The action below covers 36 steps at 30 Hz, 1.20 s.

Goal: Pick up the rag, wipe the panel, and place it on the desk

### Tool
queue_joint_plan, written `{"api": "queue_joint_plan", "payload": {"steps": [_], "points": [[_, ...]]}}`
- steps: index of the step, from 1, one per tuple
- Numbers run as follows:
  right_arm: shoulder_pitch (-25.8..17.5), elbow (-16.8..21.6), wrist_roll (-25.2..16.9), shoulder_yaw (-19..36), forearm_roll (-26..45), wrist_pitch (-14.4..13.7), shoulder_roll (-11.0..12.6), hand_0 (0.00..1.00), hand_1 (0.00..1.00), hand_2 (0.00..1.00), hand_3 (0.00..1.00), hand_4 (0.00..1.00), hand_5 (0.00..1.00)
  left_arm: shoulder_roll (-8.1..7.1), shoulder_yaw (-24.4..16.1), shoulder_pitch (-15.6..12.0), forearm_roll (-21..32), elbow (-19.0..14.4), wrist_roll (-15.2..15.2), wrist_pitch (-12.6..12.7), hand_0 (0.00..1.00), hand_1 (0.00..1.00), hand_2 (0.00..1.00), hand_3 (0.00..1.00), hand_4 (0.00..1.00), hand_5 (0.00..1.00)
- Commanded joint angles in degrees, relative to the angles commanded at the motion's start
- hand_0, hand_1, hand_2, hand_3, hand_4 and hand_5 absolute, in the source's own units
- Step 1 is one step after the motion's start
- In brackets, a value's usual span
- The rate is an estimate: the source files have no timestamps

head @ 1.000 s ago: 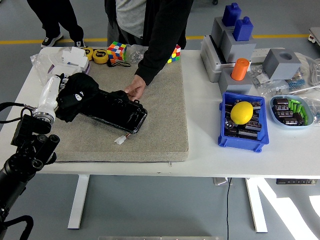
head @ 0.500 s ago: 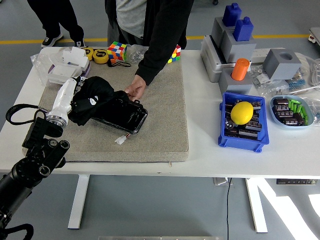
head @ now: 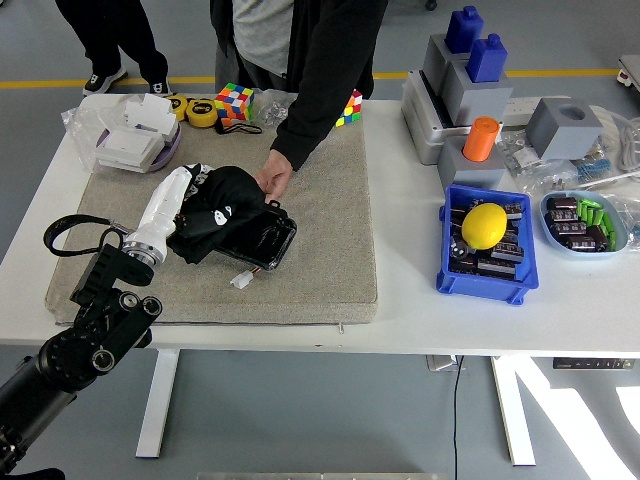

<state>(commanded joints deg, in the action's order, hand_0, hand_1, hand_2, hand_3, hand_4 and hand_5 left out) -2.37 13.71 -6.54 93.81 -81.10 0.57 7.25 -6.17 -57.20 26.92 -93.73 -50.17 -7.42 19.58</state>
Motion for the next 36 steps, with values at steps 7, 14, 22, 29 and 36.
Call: {"api": "queue_joint_plan", "payload": {"steps": [7, 14, 22, 29, 36], "points": [[-0.03, 0.15, -0.04, -0.24, 0.14, 0.07, -0.07, 0.559, 0.568, 0.499, 0.522, 0.891, 0.386, 0.26, 4.27, -0.42, 0.73, -2.21, 0.44, -0.01, 0.240, 0.177, 0.214, 0.518, 0.544, 0.002], [-0.03, 0.23, -0.12, -0.13, 0.17, 0.14, -0.13, 0.559, 0.569, 0.499, 0.523, 0.892, 0.386, 0.40, 6.93, -0.39, 1.32, -3.90, 0.47, 0.05, 0.240, 0.173, 0.213, 0.519, 0.546, 0.002], [-0.04, 0.28, -0.16, -0.20, 0.20, 0.22, -0.19, 0.559, 0.568, 0.499, 0.522, 0.892, 0.383, 0.74, 9.12, -0.37, 1.63, -4.90, 0.55, 0.10, 0.237, 0.172, 0.213, 0.519, 0.549, 0.002], [-0.02, 0.25, -0.14, -0.07, 0.08, 0.19, -0.21, 0.559, 0.569, 0.499, 0.522, 0.892, 0.381, 0.80, 8.25, -0.02, 1.31, -4.01, 0.26, 0.32, 0.236, 0.172, 0.213, 0.520, 0.549, 0.002], [-0.04, 0.25, -0.13, 0.02, 0.07, 0.17, -0.24, 0.559, 0.569, 0.499, 0.523, 0.893, 0.379, 0.72, 4.60, 0.60, 1.28, -0.58, -0.82, 0.79, 0.236, 0.171, 0.213, 0.520, 0.550, 0.002]]}}
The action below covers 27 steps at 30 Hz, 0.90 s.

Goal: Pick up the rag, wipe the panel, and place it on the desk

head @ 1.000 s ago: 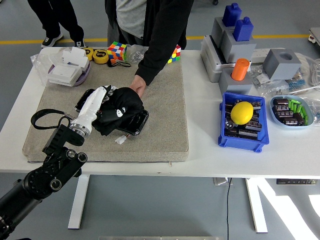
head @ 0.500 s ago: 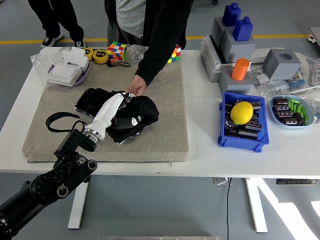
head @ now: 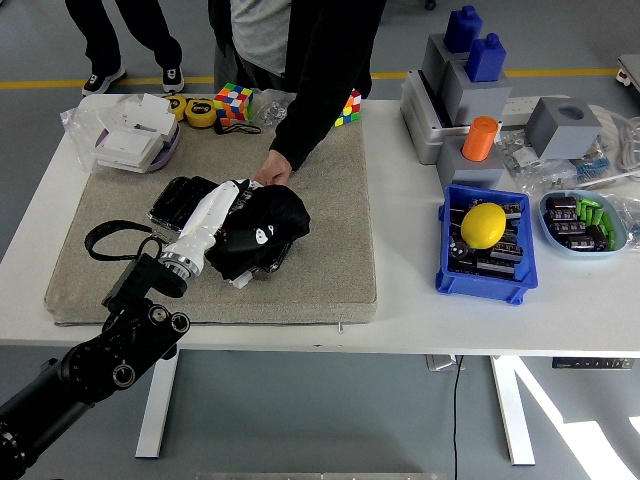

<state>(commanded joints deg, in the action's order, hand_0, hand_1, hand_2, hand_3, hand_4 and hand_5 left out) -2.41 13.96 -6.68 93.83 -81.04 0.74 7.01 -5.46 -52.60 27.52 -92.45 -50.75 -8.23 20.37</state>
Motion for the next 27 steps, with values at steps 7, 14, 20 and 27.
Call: {"api": "queue_joint_plan", "payload": {"steps": [7, 14, 20, 27], "points": [[-0.05, 0.00, 0.00, -0.03, 0.02, 0.00, -0.06, 0.559, 0.568, 0.499, 0.522, 0.892, 0.380, -0.31, -3.92, 0.83, 0.26, 3.13, -1.15, 0.59, 0.235, 0.171, 0.213, 0.521, 0.551, 0.002], [0.08, 0.03, -0.01, -0.03, 0.15, -0.03, -0.05, 0.559, 0.569, 0.499, 0.522, 0.893, 0.379, -0.60, -7.87, 2.50, 2.66, 7.73, -3.00, 1.65, 0.235, 0.170, 0.212, 0.523, 0.552, 0.002], [-0.06, -0.04, 0.01, 0.13, -0.04, -0.04, -0.04, 0.559, 0.568, 0.499, 0.522, 0.892, 0.379, -0.90, -10.94, 3.91, 4.23, 11.55, -3.93, 2.03, 0.235, 0.170, 0.213, 0.525, 0.552, 0.002], [0.01, 0.00, 0.01, -0.18, 0.09, -0.02, 0.04, 0.559, 0.569, 0.499, 0.522, 0.892, 0.379, -1.37, -14.04, 5.07, 3.95, 16.01, -4.31, 2.15, 0.236, 0.170, 0.213, 0.526, 0.554, 0.002]]}}
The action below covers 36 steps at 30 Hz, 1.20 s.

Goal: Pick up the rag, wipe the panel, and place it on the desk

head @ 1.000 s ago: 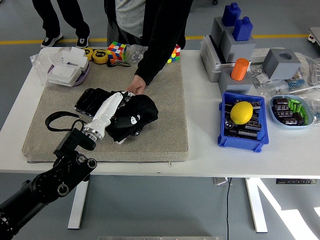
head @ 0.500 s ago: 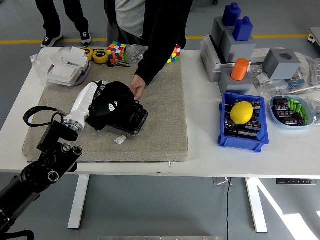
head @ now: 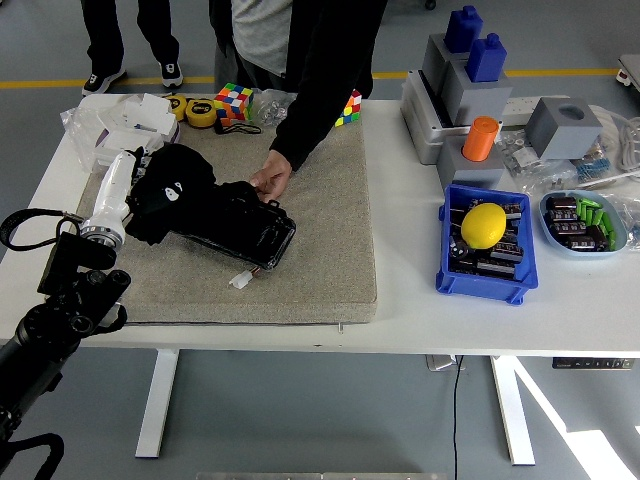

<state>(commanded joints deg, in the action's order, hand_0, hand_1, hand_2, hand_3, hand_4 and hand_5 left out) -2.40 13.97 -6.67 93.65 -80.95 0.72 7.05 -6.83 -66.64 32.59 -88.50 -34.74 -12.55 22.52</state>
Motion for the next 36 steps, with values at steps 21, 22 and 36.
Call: {"api": "queue_joint_plan", "payload": {"steps": [21, 22, 36], "points": [[-0.19, 0.00, -0.05, -0.32, 0.09, 0.07, 0.12, 0.559, 0.569, 0.499, 0.522, 0.892, 0.378, -0.08, 0.92, -0.70, 0.50, -0.20, -0.58, 0.48, 0.236, 0.170, 0.213, 0.528, 0.557, 0.002], [-0.19, 0.00, -0.04, -0.34, 0.06, 0.08, 0.14, 0.559, 0.569, 0.499, 0.522, 0.892, 0.378, -0.06, 1.35, -0.75, 0.50, -0.56, -0.53, 0.49, 0.236, 0.170, 0.213, 0.528, 0.557, 0.002], [-0.26, 0.29, -0.11, -0.45, 0.25, 0.09, 0.01, 0.559, 0.569, 0.498, 0.522, 0.892, 0.378, -0.34, 10.70, -2.71, 2.86, -8.22, 0.56, 0.28, 0.236, 0.169, 0.213, 0.528, 0.558, 0.002]]}}
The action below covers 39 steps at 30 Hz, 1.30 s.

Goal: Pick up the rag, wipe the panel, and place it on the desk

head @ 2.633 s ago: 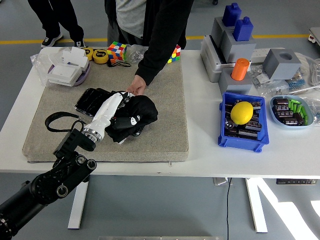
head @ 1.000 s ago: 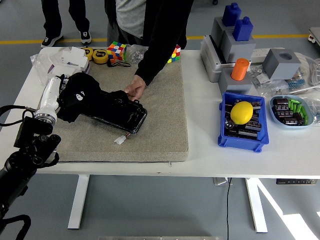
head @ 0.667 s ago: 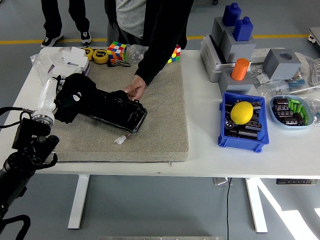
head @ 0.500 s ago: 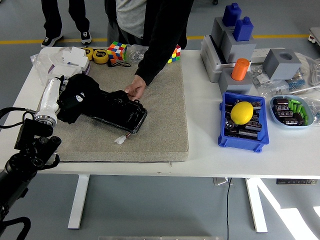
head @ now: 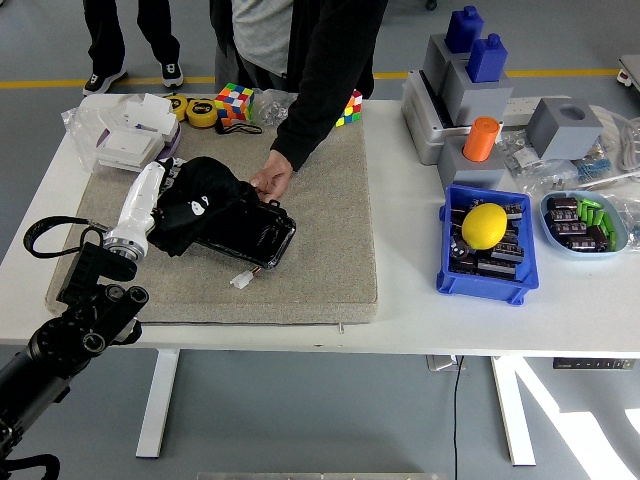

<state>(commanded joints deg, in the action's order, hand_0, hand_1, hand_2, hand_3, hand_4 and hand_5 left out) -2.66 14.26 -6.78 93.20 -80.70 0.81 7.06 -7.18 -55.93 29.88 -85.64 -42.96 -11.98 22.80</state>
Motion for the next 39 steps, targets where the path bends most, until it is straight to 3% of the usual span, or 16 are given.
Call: {"api": "queue_joint_plan", "payload": {"steps": [6, 22, 32, 39], "points": [[0.13, 0.34, -0.06, -0.31, 0.41, 0.00, -0.02, 0.559, 0.569, 0.498, 0.523, 0.893, 0.379, -0.24, 4.82, -0.44, 0.95, -4.22, 0.55, 0.09, 0.234, 0.168, 0.213, 0.529, 0.559, 0.002], [0.11, 0.40, -0.79, -0.27, 0.45, -0.25, -0.11, 0.559, 0.568, 0.498, 0.523, 0.893, 0.379, -0.14, 13.16, -1.58, 1.77, -9.49, 1.04, 0.25, 0.232, 0.166, 0.211, 0.529, 0.562, 0.002], [0.09, 0.39, -0.86, -0.23, 0.40, -0.25, -0.14, 0.560, 0.566, 0.498, 0.521, 0.893, 0.379, 0.37, 14.80, -1.24, 1.68, -9.97, 1.02, 0.40, 0.232, 0.167, 0.211, 0.529, 0.563, 0.002], [0.12, 0.41, -0.88, -0.24, 0.43, -0.27, -0.17, 0.560, 0.566, 0.496, 0.521, 0.893, 0.379, 0.42, 13.10, -0.95, 1.29, -7.80, 0.38, 0.74, 0.232, 0.165, 0.211, 0.529, 0.565, 0.002]]}}
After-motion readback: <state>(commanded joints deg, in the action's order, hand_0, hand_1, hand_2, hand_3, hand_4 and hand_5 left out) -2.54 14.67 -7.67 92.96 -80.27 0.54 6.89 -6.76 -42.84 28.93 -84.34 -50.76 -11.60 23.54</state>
